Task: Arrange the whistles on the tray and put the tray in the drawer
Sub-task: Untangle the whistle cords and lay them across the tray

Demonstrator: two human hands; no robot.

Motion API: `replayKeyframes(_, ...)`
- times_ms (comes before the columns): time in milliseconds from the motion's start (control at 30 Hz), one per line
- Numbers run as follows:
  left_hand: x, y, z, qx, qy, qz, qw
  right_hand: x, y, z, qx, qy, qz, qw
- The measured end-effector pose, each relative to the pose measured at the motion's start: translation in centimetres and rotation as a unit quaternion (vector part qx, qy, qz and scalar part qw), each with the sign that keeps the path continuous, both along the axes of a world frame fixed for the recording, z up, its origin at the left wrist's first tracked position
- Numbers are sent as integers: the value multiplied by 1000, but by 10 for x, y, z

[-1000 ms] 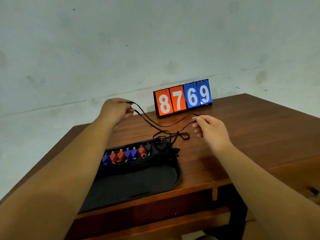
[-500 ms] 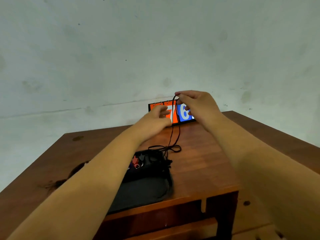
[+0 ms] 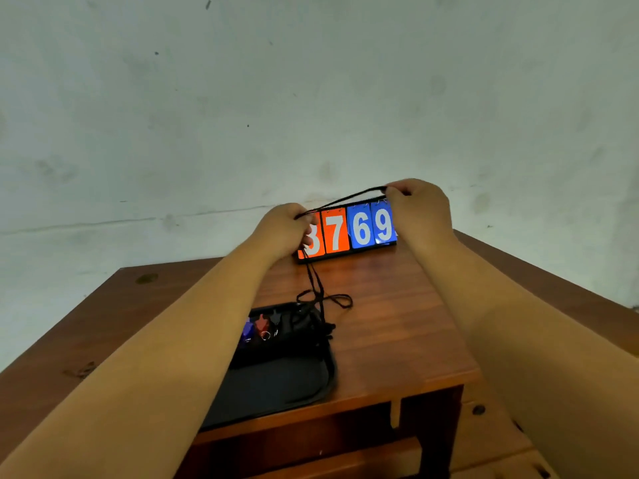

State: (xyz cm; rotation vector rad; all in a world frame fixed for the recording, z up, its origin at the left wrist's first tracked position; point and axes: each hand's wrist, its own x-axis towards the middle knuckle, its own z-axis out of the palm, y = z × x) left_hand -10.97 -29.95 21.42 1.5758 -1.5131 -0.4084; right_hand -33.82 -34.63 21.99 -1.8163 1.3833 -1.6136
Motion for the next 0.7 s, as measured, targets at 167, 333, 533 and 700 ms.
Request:
replayKeyframes(167,36,1,-10,17,-14,45,999,-13,-15,-53,84,26,-56,995)
replayKeyframes(333,59,3,-11,23,-5,65,998,-16,-20,-90,122,39,-78,989)
replayKeyframes(533,81,4,-17,42,-33,86,995,-16,-20,-115,165,50,-96,980)
replayKeyframes(700,101,7,-27,61,-66,85,992,-17,-23,-132,196,64,-103,973)
